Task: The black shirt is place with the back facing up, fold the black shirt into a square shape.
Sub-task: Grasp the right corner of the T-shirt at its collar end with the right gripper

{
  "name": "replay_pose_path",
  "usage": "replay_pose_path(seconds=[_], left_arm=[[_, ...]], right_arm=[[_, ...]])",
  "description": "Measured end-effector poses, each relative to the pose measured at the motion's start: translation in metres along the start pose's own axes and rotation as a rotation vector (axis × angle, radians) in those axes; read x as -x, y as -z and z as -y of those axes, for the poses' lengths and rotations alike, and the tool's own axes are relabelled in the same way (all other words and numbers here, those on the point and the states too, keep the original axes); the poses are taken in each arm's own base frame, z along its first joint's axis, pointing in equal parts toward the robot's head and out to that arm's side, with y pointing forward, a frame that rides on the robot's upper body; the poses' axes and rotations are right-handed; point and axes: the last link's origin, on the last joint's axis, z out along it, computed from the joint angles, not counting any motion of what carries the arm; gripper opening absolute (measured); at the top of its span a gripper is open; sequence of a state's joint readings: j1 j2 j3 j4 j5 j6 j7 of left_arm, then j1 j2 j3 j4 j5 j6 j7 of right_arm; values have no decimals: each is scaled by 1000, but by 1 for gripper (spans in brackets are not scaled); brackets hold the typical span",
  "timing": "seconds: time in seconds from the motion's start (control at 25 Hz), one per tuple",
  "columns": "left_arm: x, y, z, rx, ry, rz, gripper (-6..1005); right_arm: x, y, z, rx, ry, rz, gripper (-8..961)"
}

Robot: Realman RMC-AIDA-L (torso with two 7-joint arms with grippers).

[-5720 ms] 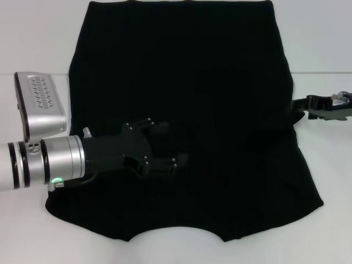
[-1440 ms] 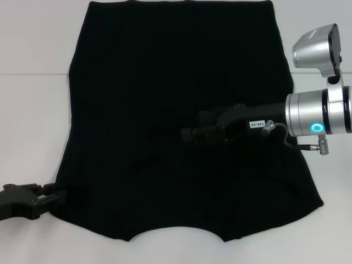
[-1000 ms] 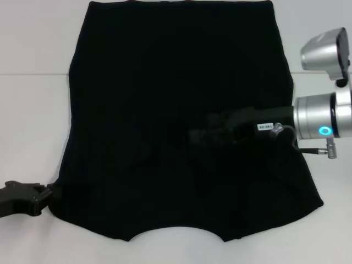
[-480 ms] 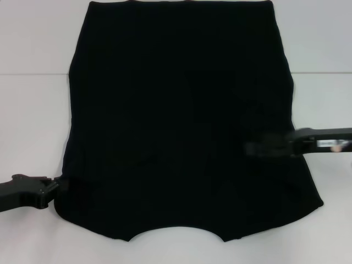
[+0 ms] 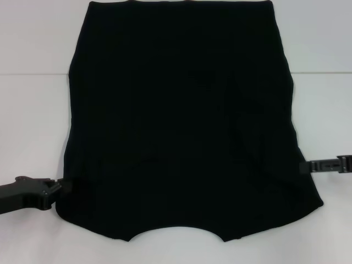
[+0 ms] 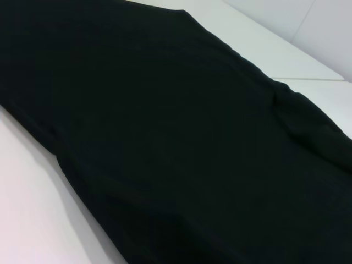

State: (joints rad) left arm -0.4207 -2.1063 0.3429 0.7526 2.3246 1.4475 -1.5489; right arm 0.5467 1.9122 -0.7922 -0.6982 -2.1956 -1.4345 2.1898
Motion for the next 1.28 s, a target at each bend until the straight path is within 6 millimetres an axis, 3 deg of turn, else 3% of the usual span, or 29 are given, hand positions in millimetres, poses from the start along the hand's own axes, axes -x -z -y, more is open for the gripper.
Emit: replay_pose_path(seconds=[0.4,0.84,1.28], left_arm=[[-4,0,0,7,-14,-6,22],[-5,-1,-1,7,-18,-5,21],[-5,-2,0,5,-18,-6,22]], right_arm=[[-6,14,10,-53,-42,-80,914],[-4,-6,-2,-49,-5,-188,915],[-6,-10,-2,-62,5,-219,915]])
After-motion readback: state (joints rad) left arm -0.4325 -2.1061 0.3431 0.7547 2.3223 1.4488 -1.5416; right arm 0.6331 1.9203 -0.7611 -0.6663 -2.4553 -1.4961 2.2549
